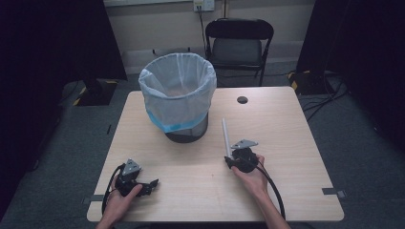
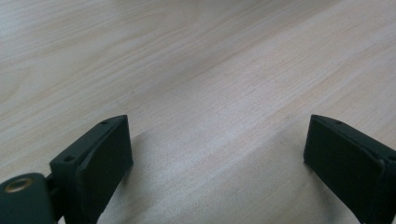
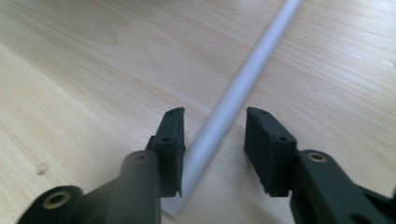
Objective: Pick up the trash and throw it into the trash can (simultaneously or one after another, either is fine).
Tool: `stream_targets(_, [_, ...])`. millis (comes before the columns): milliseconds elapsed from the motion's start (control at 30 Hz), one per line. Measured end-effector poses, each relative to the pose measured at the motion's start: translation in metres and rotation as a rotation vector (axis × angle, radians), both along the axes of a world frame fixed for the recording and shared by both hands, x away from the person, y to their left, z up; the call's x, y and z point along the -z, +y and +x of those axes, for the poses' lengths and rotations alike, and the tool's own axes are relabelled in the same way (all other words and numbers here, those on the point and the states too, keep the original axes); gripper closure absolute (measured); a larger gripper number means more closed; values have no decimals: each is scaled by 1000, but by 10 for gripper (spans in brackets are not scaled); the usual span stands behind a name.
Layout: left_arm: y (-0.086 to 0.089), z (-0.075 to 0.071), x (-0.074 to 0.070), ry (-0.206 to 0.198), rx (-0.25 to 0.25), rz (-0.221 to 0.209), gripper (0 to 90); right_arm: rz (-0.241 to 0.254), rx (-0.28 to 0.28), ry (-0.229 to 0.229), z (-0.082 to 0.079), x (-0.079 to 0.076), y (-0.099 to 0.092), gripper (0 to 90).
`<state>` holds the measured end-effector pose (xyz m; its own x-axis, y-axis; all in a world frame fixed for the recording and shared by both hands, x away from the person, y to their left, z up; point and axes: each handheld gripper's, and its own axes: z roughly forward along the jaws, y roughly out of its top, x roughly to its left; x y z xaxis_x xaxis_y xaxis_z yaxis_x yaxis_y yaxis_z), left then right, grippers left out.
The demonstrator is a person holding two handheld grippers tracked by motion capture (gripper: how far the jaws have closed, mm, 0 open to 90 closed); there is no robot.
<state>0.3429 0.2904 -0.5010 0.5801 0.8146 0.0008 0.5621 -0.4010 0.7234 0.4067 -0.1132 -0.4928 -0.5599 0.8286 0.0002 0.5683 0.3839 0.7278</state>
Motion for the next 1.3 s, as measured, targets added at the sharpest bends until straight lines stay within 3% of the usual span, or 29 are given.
stream_targets(200, [0,0,0,0,0,1,74,-19,24,16,1,-3,-6,652])
stream_targets(600, [0,0,0,0,0,0,74,-10,79,34,3,-4,-8,790])
stream_targets(967, [0,0,0,0,0,0,74,47,107,62,4,-4,-13,801])
stream_targets(1300, [0,0,0,0,0,1,74,77,129,49,3,-8,-21,803])
